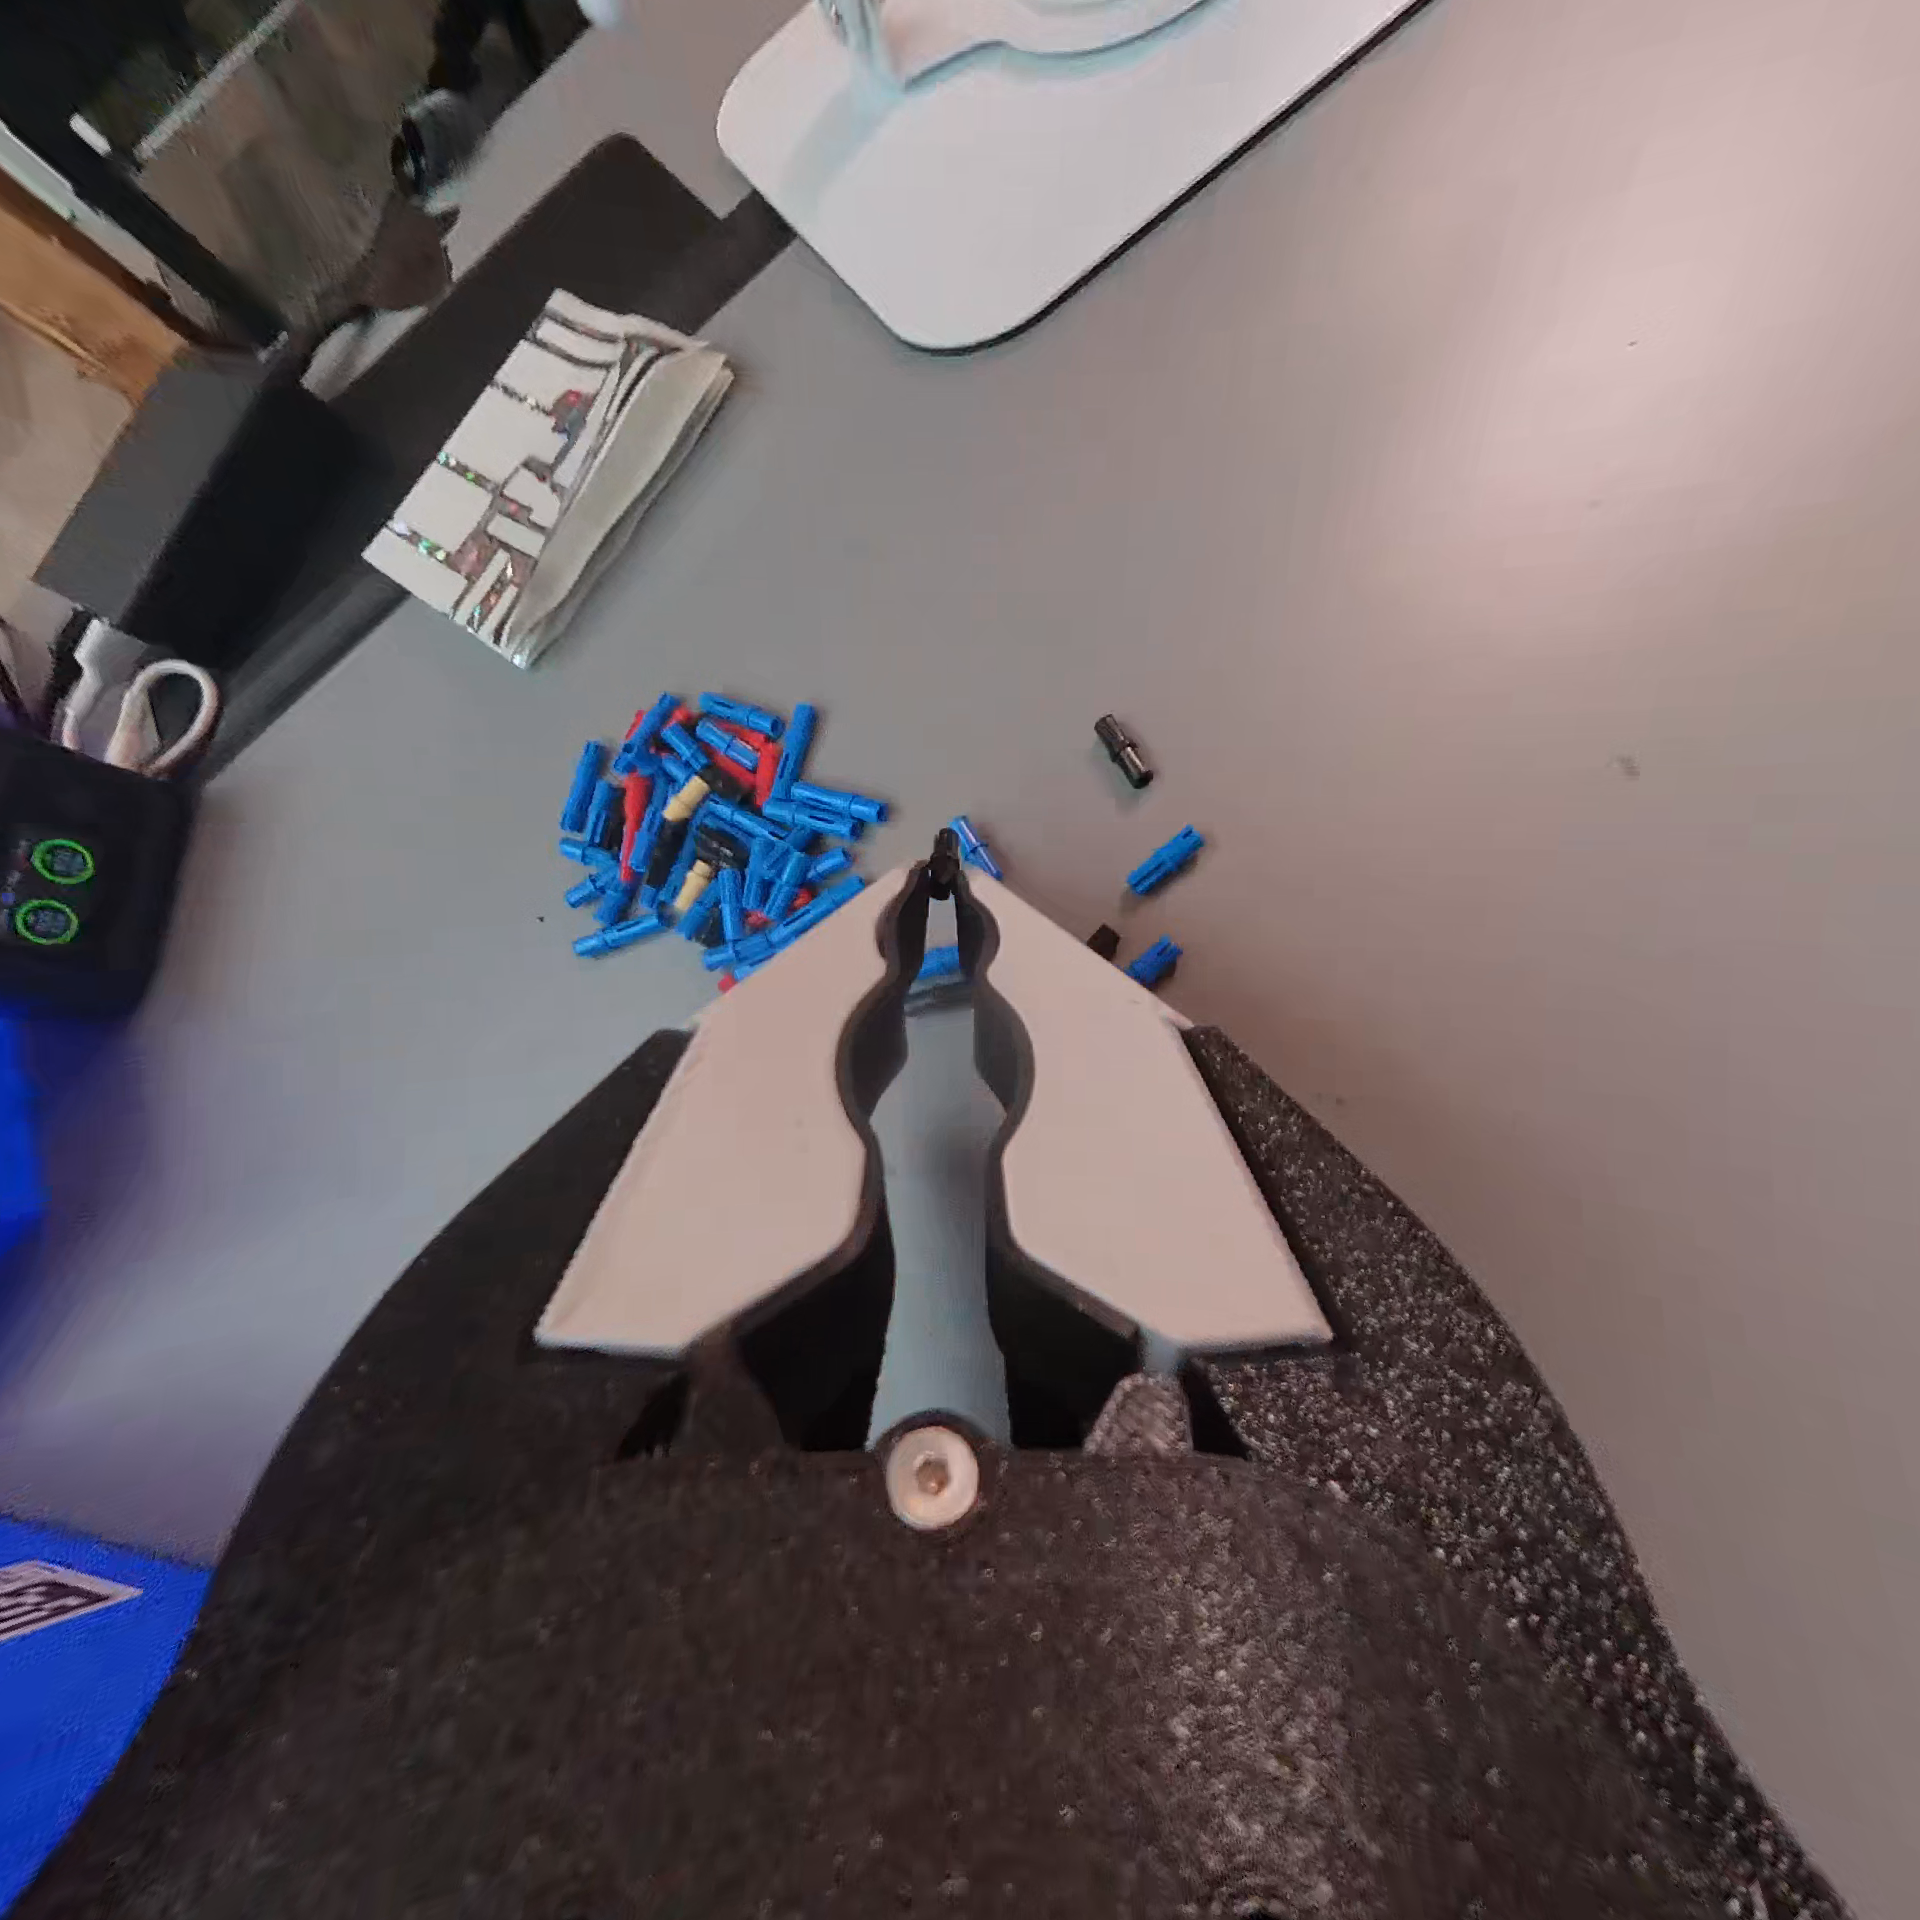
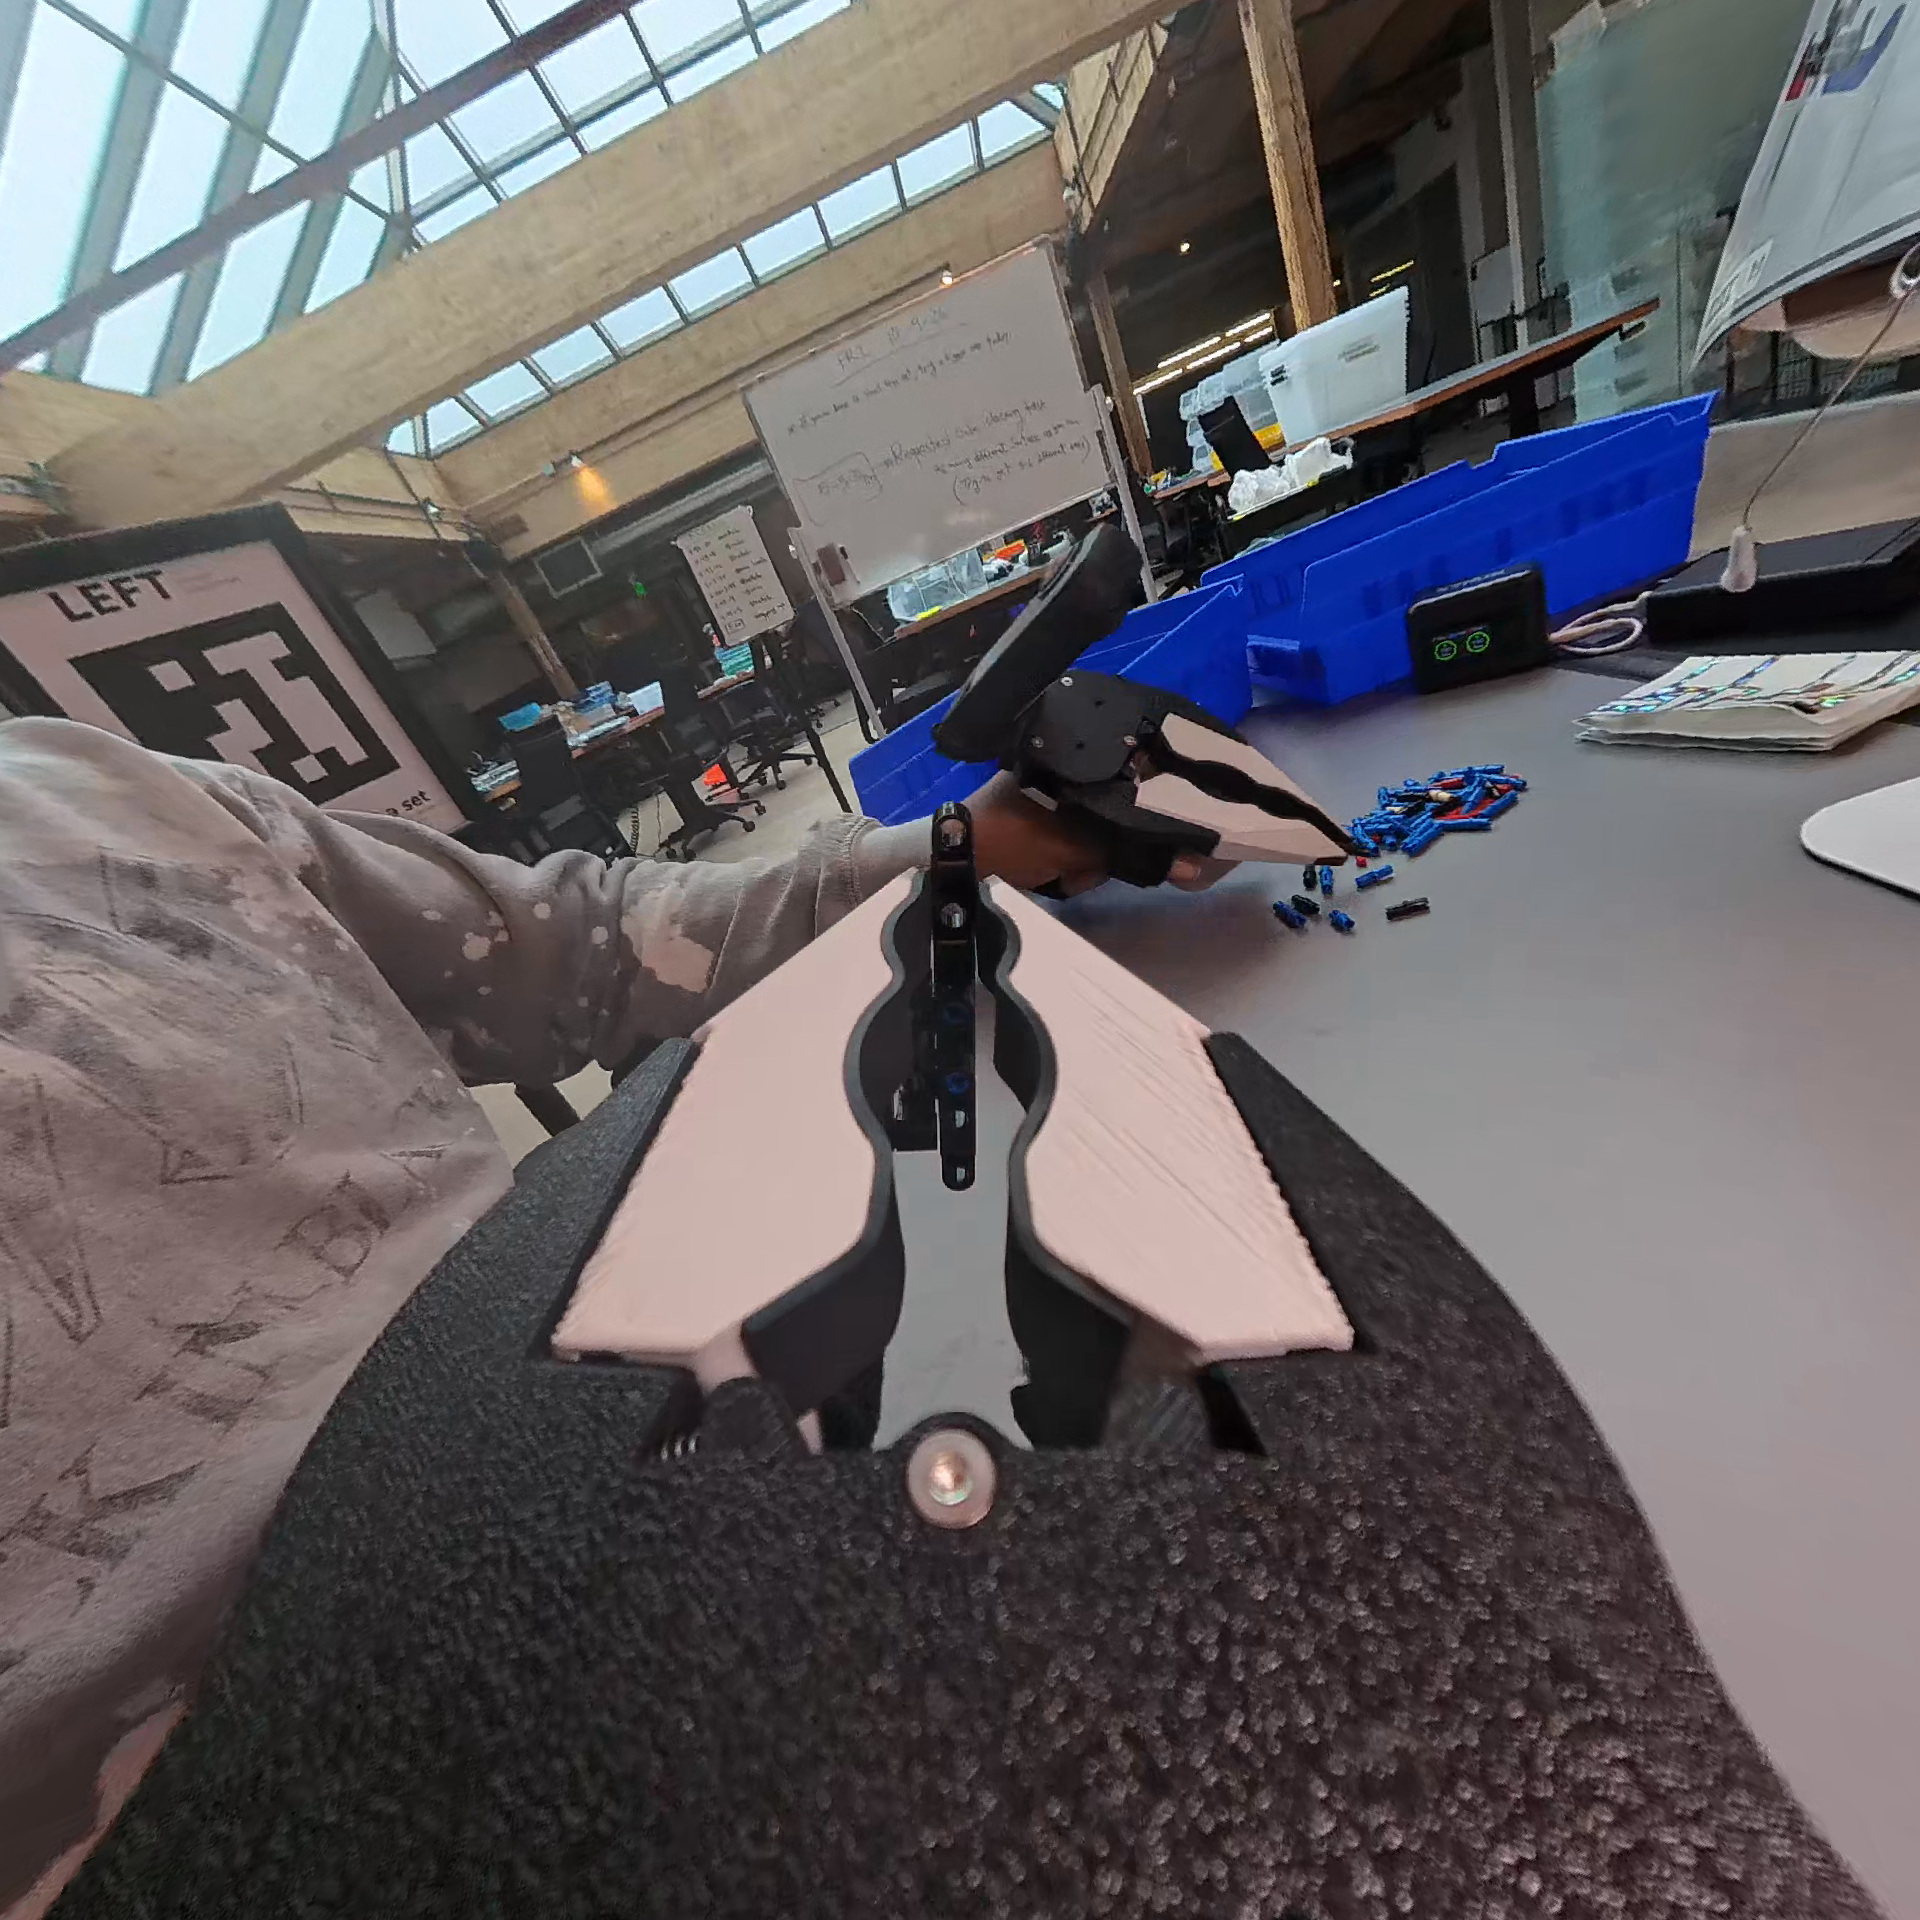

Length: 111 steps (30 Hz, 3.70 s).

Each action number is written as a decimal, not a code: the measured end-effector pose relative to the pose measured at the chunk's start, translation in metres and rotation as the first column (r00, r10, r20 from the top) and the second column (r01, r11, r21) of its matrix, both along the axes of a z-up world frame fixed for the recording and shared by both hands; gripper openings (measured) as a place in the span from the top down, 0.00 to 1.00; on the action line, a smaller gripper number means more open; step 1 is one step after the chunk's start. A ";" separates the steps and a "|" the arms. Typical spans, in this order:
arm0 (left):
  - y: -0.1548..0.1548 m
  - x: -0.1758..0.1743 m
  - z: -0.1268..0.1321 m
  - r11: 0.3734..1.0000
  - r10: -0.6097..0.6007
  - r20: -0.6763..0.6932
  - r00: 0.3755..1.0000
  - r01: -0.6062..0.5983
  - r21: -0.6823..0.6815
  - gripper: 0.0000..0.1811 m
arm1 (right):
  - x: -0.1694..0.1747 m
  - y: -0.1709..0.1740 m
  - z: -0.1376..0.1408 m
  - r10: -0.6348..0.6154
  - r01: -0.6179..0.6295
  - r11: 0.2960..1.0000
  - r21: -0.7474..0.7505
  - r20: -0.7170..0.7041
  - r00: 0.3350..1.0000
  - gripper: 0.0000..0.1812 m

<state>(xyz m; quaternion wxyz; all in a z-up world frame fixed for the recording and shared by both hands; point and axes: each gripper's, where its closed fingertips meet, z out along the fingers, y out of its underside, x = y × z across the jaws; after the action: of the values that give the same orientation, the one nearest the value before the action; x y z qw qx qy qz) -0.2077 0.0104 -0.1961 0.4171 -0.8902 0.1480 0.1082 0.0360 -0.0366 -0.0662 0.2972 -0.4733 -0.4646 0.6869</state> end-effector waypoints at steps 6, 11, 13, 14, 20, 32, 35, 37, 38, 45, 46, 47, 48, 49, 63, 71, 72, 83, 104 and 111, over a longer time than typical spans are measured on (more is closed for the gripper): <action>0.003 0.005 0.010 0.999 0.018 0.054 0.998 -0.020 0.045 0.89 | -0.003 -0.006 -0.006 0.023 -0.023 0.999 -0.029 0.017 1.000 0.96; -0.003 0.048 0.025 0.993 -0.097 0.107 0.989 0.090 0.075 0.83 | -0.007 -0.009 -0.008 0.033 -0.032 0.999 -0.037 0.023 0.999 0.96; -0.009 0.086 0.032 0.968 -0.244 0.194 0.950 0.226 0.106 0.81 | -0.008 -0.011 -0.009 0.034 -0.034 0.999 -0.035 0.025 0.999 0.96; -0.018 0.115 0.038 0.936 -0.352 0.286 0.891 0.327 0.134 0.82 | -0.008 -0.012 -0.009 0.033 -0.033 0.999 -0.029 0.027 0.999 0.96; -0.074 0.229 0.085 0.703 -0.690 0.546 0.476 0.620 0.348 0.88 | -0.014 -0.017 -0.015 0.038 -0.036 0.999 -0.025 0.044 0.998 0.96; -0.078 0.239 0.090 0.695 -0.691 0.585 0.425 0.613 0.375 0.96 | -0.016 -0.020 -0.020 0.040 -0.041 0.999 0.008 0.065 0.997 0.96; -0.079 0.240 0.086 0.693 -0.693 0.571 0.440 0.624 0.360 0.97 | -0.016 -0.022 -0.021 0.044 -0.045 0.999 0.013 0.068 0.997 0.96; -0.079 0.241 0.085 0.695 -0.690 0.570 0.446 0.627 0.352 0.98 | -0.016 -0.022 -0.021 0.043 -0.045 0.999 0.016 0.071 0.997 0.96; -0.078 0.241 0.085 0.696 -0.690 0.569 0.448 0.627 0.350 0.98 | -0.016 -0.022 -0.021 0.041 -0.043 0.999 0.019 0.071 0.997 0.96; -0.079 0.239 0.088 0.697 -0.690 0.577 0.437 0.615 0.368 0.96 | -0.015 -0.022 -0.018 0.041 -0.042 0.999 0.012 0.056 0.998 0.96; -0.079 0.239 0.088 0.697 -0.690 0.577 0.437 0.616 0.366 0.93 | -0.015 -0.021 -0.018 0.040 -0.041 0.999 0.010 0.055 0.998 0.96; -0.080 0.239 0.087 0.696 -0.690 0.579 0.435 0.619 0.364 0.93 | -0.014 -0.021 -0.017 0.040 -0.041 0.999 0.008 0.054 0.998 0.96; -0.080 0.240 0.088 0.695 -0.691 0.580 0.431 0.619 0.366 0.93 | -0.014 -0.021 -0.017 0.041 -0.041 0.999 0.008 0.055 0.998 0.96; -0.080 0.241 0.089 0.693 -0.692 0.584 0.425 0.617 0.372 0.93 | -0.014 -0.021 -0.018 0.041 -0.042 0.999 0.009 0.057 0.998 0.96; -0.076 0.227 0.097 0.719 -0.676 0.577 0.458 0.582 0.381 0.99 | -0.017 -0.026 -0.026 0.020 -0.030 0.995 0.097 0.108 0.994 0.72; -0.075 0.230 0.094 0.727 -0.665 0.576 0.475 0.586 0.357 0.99 | -0.023 -0.035 -0.036 0.005 -0.035 0.976 0.213 0.141 0.990 0.85; -0.075 0.229 0.095 0.731 -0.661 0.579 0.476 0.584 0.354 0.99 | -0.023 -0.034 -0.035 0.003 -0.031 0.978 0.205 0.137 0.991 0.84; -0.076 0.224 0.105 0.738 -0.647 0.616 0.449 0.573 0.356 0.99 | -0.026 -0.033 -0.027 -0.005 -0.012 0.985 0.169 0.100 0.995 0.86; -0.096 0.236 0.106 0.637 -0.723 0.599 0.345 0.669 0.384 0.99 | 0.005 -0.043 0.002 0.192 -0.192 0.980 0.051 0.011 0.981 0.86; -0.094 0.240 0.091 0.648 -0.714 0.575 0.400 0.689 0.325 0.99 | -0.012 -0.051 -0.029 0.023 -0.087 0.918 0.386 0.169 0.985 0.91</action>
<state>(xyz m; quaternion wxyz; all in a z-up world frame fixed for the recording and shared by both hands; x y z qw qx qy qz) 0.0324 -0.0839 -0.1046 0.4622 -0.7133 0.3481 -0.3956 0.0235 -0.0873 -0.0953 0.3278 -0.4448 -0.6281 0.5479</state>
